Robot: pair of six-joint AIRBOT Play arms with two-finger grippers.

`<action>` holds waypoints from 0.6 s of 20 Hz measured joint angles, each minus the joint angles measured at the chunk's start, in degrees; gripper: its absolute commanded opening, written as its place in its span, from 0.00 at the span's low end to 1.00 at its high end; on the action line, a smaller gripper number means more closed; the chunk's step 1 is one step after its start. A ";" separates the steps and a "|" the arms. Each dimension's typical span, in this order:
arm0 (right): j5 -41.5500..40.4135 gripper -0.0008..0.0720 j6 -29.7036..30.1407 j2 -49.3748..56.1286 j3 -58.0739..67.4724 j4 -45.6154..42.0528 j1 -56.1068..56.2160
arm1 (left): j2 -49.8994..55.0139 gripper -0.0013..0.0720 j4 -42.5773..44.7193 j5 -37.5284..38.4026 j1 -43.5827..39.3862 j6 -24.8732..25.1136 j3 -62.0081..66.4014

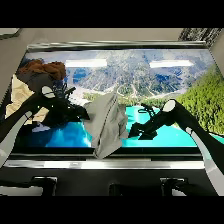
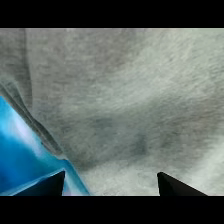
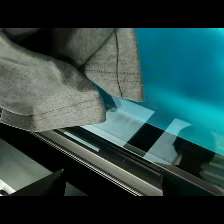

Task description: Fold the shirts.

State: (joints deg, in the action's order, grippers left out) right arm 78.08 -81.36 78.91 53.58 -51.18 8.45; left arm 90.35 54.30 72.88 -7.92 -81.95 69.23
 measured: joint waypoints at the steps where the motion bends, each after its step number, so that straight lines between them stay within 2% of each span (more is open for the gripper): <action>1: -1.05 0.96 0.11 0.07 -1.25 1.07 0.11 | -0.04 0.83 -1.70 -2.05 0.15 0.92 -2.56; 3: -3.65 0.96 0.20 0.15 -3.61 2.34 1.03 | -0.22 0.80 -5.16 -4.74 0.15 2.16 -5.73; 5: -6.75 0.96 0.09 0.33 -5.53 3.39 2.91 | -0.22 0.28 -6.75 -6.32 0.09 2.99 -7.67; 6: -8.37 0.96 -0.04 0.68 -6.19 4.07 4.22 | -0.13 0.07 -7.39 -7.65 0.09 3.26 -8.28; 8: -11.15 0.96 -0.22 1.84 -6.97 6.05 7.04 | -0.11 0.06 -8.15 -8.39 0.11 3.58 -8.96; 10: -13.49 0.91 -0.44 3.56 -7.39 9.40 10.10 | -0.24 0.06 -8.48 -8.72 0.33 3.96 -9.22; 11: -14.43 0.85 -0.46 4.31 -7.48 11.28 11.63 | -0.50 0.06 -8.63 -8.87 0.39 4.28 -9.29; 12: -15.85 0.71 -0.46 4.94 -7.56 13.05 13.18 | -0.92 0.06 -8.72 -8.87 0.39 4.66 -9.33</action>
State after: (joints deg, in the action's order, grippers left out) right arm 62.24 -81.82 83.85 46.02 -38.13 21.63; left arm 89.43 45.58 64.01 -7.53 -77.30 59.90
